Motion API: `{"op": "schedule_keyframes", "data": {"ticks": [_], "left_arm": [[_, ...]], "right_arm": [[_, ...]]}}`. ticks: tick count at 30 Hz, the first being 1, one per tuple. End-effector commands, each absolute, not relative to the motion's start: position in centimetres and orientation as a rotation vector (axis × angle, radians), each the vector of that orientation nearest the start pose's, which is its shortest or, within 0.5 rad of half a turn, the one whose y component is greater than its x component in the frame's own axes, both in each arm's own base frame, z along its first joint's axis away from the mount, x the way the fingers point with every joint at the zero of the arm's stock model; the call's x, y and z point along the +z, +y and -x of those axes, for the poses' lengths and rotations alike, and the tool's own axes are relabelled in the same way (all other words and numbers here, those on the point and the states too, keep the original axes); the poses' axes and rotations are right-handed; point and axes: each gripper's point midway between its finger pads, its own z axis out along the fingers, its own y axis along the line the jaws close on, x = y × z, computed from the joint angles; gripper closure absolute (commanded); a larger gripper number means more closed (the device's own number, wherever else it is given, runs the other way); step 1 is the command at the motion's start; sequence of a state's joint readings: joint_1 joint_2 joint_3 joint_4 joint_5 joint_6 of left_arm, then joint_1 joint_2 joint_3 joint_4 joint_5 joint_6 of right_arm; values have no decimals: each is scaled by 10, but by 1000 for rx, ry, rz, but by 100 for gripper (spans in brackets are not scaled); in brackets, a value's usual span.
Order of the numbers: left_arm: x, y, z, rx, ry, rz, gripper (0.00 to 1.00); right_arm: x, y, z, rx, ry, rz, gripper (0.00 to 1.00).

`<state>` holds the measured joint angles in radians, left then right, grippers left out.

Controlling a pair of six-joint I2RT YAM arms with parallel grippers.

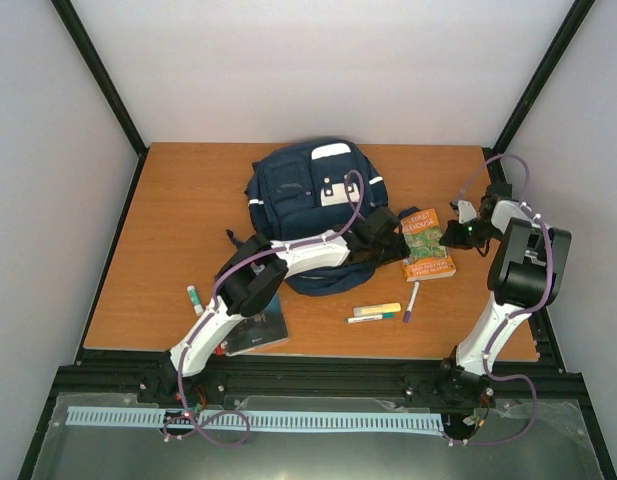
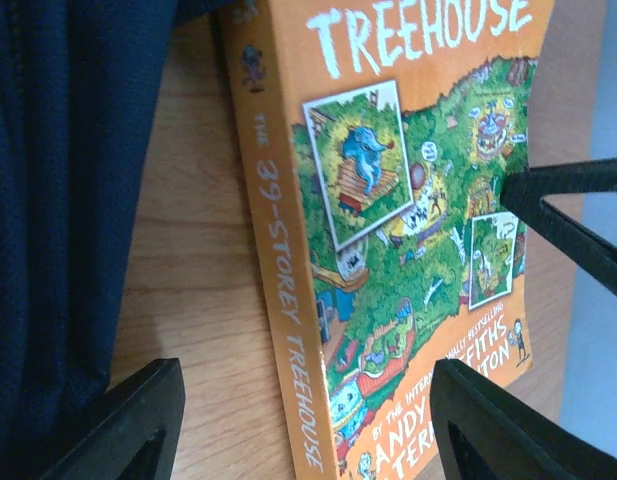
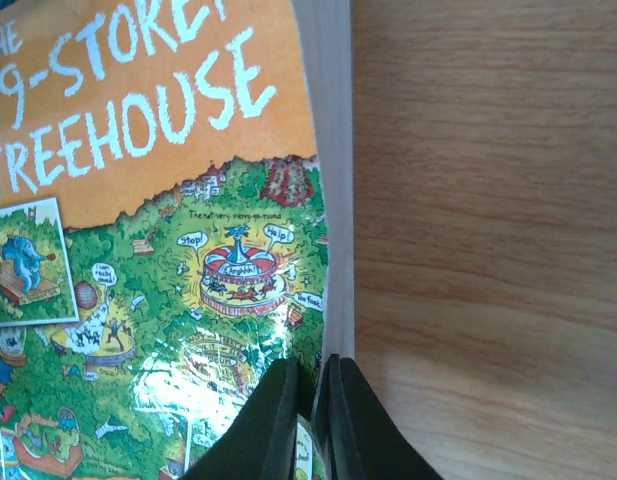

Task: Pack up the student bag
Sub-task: Pick up the book from the center of the board.

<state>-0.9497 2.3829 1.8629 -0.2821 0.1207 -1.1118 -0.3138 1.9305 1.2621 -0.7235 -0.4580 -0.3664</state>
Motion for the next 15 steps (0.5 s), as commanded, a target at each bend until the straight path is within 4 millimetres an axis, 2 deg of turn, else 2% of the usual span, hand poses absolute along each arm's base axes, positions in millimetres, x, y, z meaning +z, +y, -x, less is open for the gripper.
{"op": "schedule_keyframes", "data": {"ticks": [1,10,13,15], "left_arm": [[39,-513,-367,-977,2643,377,30],[16,-530,-366,-999,2691,497,29],[15,-543,-366,-1065,2688,462,29],[23,-556,-366,-1132,2662,393,29]], "right_arm": [[-5,-65,-378,396,2903,81,96],[-24,-69,-369,376,2964,64,97],[-30,-69,-364,371,2988,72,97],[-32,-69,-363,372,2994,74,97]]}}
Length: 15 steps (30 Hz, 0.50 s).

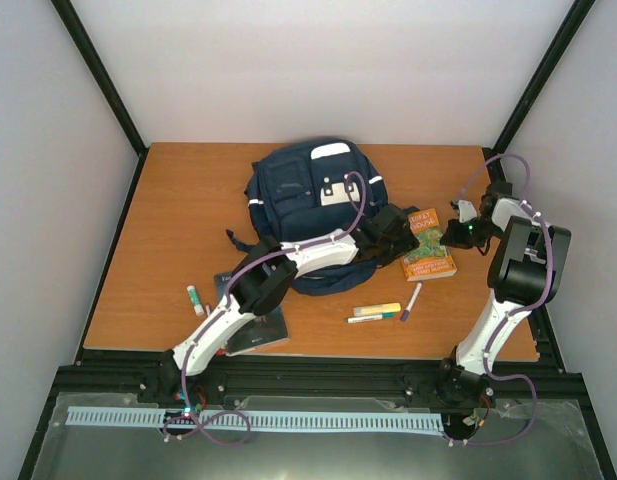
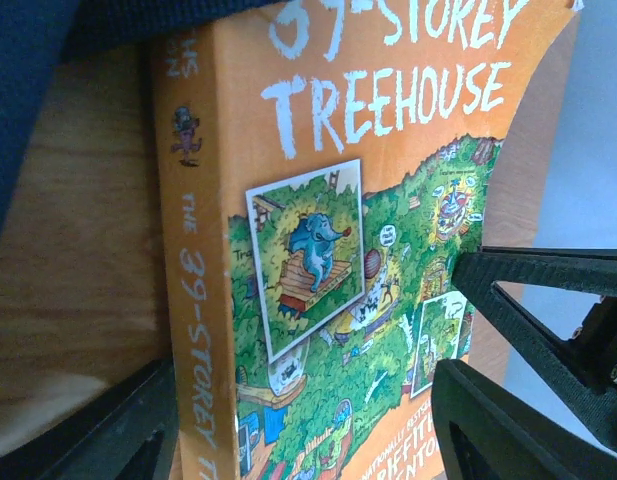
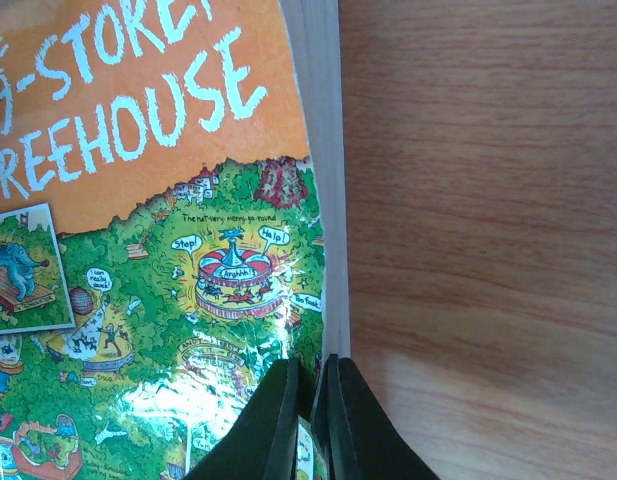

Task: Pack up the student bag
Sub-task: Pick up the book from the center of the board.

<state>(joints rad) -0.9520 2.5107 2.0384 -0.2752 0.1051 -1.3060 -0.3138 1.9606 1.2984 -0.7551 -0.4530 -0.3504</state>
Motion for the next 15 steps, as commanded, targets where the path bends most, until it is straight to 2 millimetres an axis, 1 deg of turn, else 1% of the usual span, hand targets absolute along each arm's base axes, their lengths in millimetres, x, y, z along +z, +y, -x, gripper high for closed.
{"op": "schedule_keyframes", "data": {"ticks": [1,2,5,8,11,12,13,15], "left_arm": [[29,-563,-366,-1167,2647,362,29],[35,-569,-366,-1201,2633,327,29],[63,-588,-367,-1341,2543,213,30],[99,-599,-367,-1464,2418,106,32],[139,-602,-364,-1581,2257,11,35],[145,-600,-362,-1605,2213,-8,36],[156,-598,-361,-1630,2163,-15,37],[168,-595,-362,-1657,2115,-1,40]], "right_arm": [[-32,-69,-363,370,2993,75,97],[-32,-69,-364,371,2994,74,97],[-32,-68,-363,376,2995,78,97],[-31,-67,-362,386,2995,83,97],[-31,-66,-362,392,2994,84,96],[-31,-66,-362,395,2992,83,96],[-31,-66,-362,394,2993,82,96],[-31,-66,-362,396,2992,80,95]]}}
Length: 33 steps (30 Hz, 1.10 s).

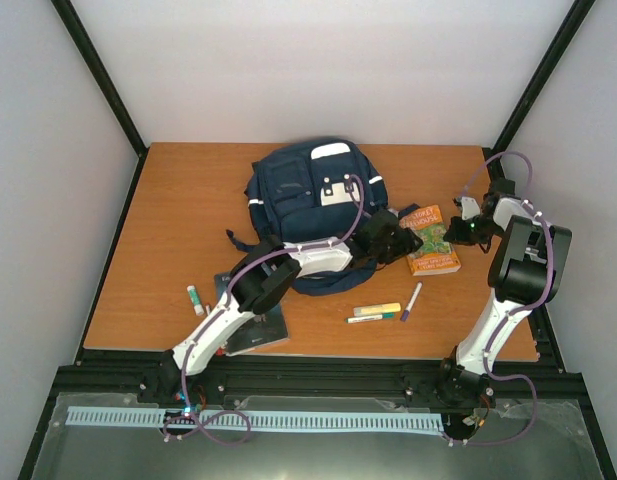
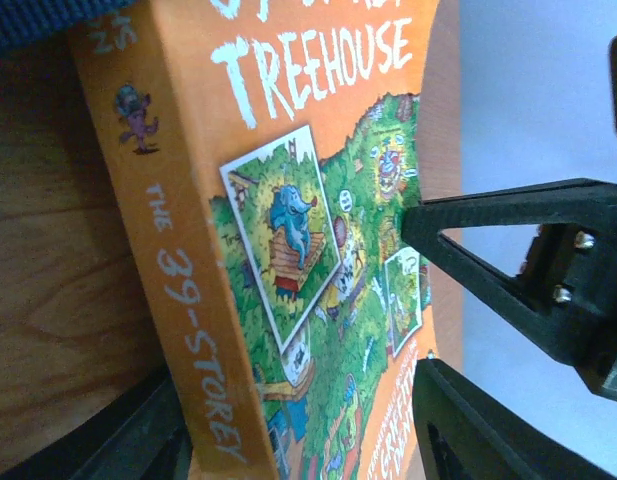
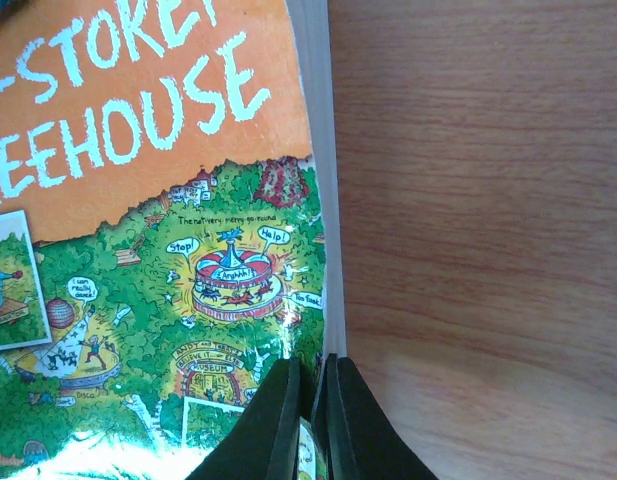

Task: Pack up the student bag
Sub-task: Pick up the book from the center of the board.

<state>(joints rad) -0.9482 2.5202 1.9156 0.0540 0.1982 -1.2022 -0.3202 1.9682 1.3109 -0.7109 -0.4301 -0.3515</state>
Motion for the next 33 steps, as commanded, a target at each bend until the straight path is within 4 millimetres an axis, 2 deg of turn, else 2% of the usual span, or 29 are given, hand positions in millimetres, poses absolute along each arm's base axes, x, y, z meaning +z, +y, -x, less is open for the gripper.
{"op": "schedule_keyframes", "data": {"ticks": [1,3,8,11,13,16,21,23,26,28,29,33], "left_arm": [[169,-594,-362,-1659,2117,12,43],[165,-595,-363,-1670,2135,47,47],[141,-599,-364,-1683,2220,143,69],[141,-599,-363,-1689,2226,146,83],[154,-598,-360,-1726,2174,103,88],[178,-592,-353,-1744,2119,36,94],[224,-581,-333,-1704,2030,-199,99],[240,-573,-324,-1663,1998,-308,99],[259,-553,-311,-1580,1968,-428,99],[265,-534,-305,-1530,1952,-481,99],[277,-523,-301,-1516,1934,-496,99],[278,-479,-300,-1397,1968,-513,99]], "right_arm": [[-31,-66,-362,398,2992,81,95],[-31,-65,-362,402,2990,78,95],[-29,-63,-360,415,2986,82,94],[-21,-62,-360,436,2957,68,93],[-5,-65,-365,471,2893,15,93],[28,-75,-371,515,2778,-40,89],[80,-99,-368,485,2613,-105,73],[91,-100,-364,521,2575,-99,69],[115,-94,-354,559,2508,-34,63],[132,-83,-348,572,2454,44,59],[142,-77,-345,581,2416,87,56],[186,-48,-332,646,2254,202,48]]}}
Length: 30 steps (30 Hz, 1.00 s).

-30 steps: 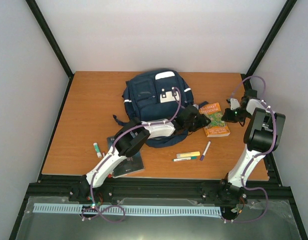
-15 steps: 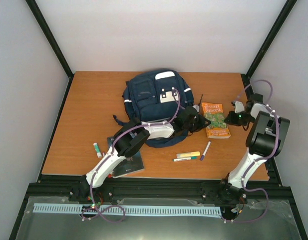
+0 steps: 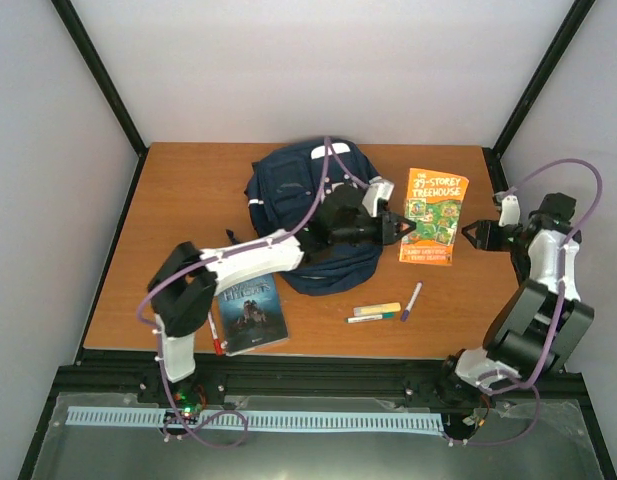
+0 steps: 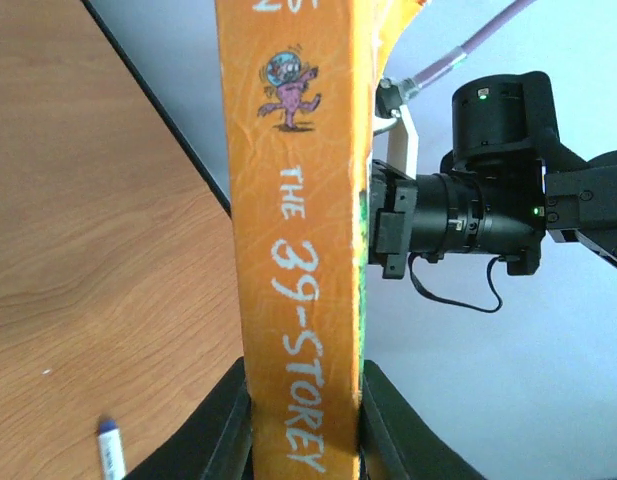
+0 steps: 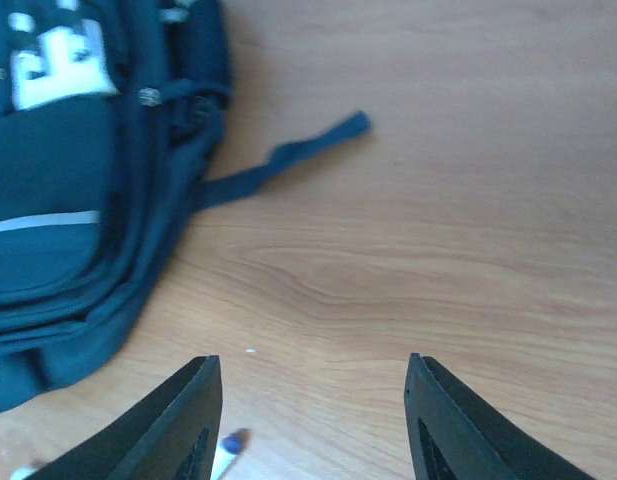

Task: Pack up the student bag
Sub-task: Pick up the book from the center of the board.

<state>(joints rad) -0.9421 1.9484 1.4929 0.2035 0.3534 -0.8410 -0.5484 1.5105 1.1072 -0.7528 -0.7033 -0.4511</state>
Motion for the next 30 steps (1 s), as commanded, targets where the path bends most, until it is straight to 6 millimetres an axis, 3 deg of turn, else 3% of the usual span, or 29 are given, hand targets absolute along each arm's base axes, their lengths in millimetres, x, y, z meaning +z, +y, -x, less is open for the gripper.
{"op": "schedule_keyframes", "data": {"ticks": [1,3,6,7,8,9,12,15,19,25,30], "left_arm": [[280,-468,-299,-1385,1971,-512,99],[283,-448,-295,-1382,1966,-529,99],[287,-418,-285,-1368,1949,-554,99],[281,-408,-282,-1346,1961,-566,99],[284,-399,-278,-1326,1953,-580,99],[287,-391,-275,-1304,1944,-590,99],[292,-368,-271,-1228,1931,-590,99],[303,-350,-269,-1210,1903,-559,99],[322,-329,-272,-1240,1822,-458,99],[351,-321,-254,-1327,1689,-468,99],[361,-324,-243,-1369,1669,-525,99]], "right_arm": [[195,-45,-331,648,2230,194,47],[212,-39,-328,649,2191,187,42],[240,-14,-321,720,2119,256,33],[249,-3,-317,759,2089,290,25],[258,7,-315,787,2053,316,6],[268,16,-311,811,2009,334,1],[285,56,-296,899,1892,470,0],[289,102,-286,982,1846,634,0],[291,142,-290,1089,1852,730,0],[293,180,-304,1178,1861,806,0],[300,203,-295,1310,1804,893,0]]}}
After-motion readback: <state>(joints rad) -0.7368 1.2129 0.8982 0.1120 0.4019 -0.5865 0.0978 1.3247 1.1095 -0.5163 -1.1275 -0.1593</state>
